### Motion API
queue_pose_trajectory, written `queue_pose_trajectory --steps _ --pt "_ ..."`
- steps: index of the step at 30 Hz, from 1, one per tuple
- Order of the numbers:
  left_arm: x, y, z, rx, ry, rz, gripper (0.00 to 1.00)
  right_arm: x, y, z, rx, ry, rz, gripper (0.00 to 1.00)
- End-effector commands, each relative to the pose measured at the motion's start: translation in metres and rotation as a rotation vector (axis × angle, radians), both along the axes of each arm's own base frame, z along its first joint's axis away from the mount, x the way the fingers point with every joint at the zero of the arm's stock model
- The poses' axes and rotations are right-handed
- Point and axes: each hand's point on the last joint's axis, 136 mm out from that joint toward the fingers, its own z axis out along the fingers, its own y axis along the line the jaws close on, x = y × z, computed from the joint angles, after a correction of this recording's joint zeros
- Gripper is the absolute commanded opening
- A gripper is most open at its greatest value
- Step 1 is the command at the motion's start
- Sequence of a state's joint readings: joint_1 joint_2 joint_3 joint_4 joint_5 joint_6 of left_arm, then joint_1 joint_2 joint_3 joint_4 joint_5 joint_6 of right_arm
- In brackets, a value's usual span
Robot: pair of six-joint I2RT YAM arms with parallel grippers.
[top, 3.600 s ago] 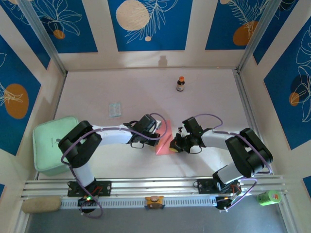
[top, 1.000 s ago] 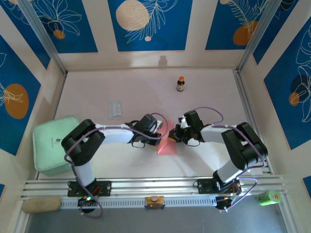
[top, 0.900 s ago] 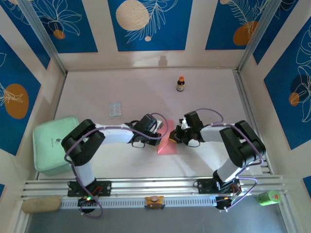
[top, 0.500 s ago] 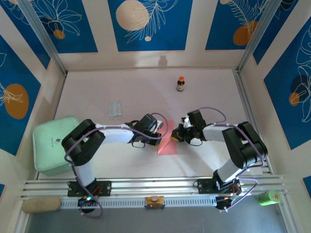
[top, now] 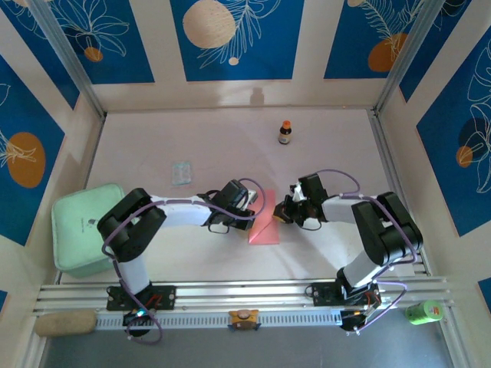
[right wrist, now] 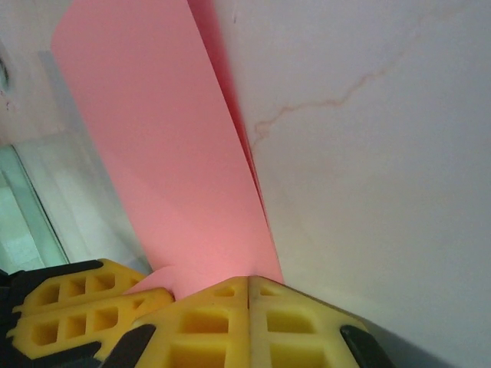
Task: Fold a paper plane with a square sheet of paper (pick it up from the middle)
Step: Fold the triangle a second time at the center of the table.
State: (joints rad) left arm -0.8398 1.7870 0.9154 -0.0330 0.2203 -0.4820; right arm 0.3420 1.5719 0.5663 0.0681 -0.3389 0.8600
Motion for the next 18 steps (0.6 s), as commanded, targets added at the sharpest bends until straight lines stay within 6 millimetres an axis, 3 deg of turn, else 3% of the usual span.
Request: queue_pose_trajectory --steps 1,4,8,12,18 --pt "-0.007 0.009 -0.013 0.037 0.057 0.009 0.0 0.0 0.001 0.021 0.006 -0.053 0.032 0.0" --pt "-0.007 0.01 -0.013 0.038 0.054 0.01 0.0 0.001 0.012 0.042 0.05 -0.103 0.068 0.0" --pt "-0.007 0.009 -0.013 0.038 0.055 0.008 0.0 -0.005 0.03 0.048 0.096 -0.099 0.112 0.0" --pt "-0.007 0.009 -0.013 0.037 0.055 0.009 0.0 -0.013 0.045 0.036 0.094 -0.062 0.142 0.0" --pt "-0.008 0.01 -0.014 0.041 0.056 0.007 0.0 -0.024 0.035 -0.002 0.025 0.016 0.125 0.0"
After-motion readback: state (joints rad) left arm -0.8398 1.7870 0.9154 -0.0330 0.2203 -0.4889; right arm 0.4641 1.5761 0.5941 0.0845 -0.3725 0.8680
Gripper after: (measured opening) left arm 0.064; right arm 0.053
